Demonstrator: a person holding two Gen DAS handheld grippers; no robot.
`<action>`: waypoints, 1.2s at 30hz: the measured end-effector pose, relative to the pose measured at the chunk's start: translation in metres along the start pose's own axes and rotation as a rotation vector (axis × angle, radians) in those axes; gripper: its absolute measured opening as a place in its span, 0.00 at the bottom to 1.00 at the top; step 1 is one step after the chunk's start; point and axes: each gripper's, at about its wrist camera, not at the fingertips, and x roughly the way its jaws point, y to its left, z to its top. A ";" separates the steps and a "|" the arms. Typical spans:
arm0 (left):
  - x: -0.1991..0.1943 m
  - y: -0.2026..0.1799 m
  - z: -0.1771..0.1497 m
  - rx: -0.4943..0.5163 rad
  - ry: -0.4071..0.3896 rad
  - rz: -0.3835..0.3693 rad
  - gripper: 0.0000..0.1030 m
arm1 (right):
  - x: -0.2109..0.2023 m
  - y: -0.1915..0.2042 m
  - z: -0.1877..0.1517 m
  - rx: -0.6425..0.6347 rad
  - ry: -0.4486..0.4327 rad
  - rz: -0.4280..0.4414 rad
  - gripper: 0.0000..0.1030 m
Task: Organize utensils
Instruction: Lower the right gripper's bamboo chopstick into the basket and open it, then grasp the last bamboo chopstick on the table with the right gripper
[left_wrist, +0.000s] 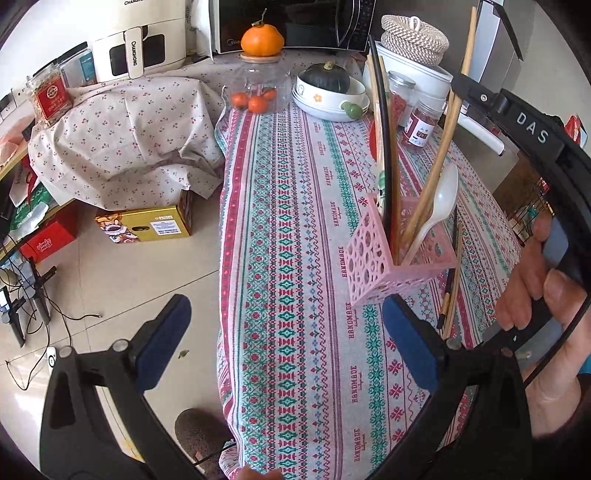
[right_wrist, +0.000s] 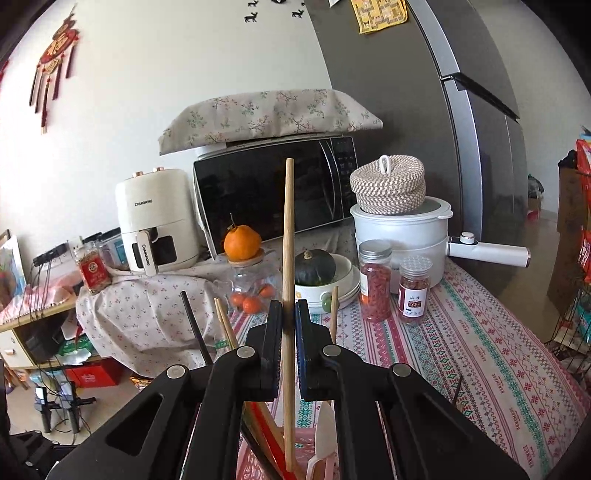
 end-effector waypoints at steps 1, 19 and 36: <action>0.000 0.000 0.000 0.000 -0.001 -0.001 1.00 | -0.001 -0.001 0.000 0.004 0.005 0.003 0.07; -0.008 -0.011 0.001 -0.032 -0.080 -0.084 1.00 | -0.054 -0.072 0.027 0.024 0.089 0.073 0.78; 0.017 -0.060 -0.006 0.160 -0.122 0.030 1.00 | -0.007 -0.171 -0.028 0.113 0.629 -0.181 0.80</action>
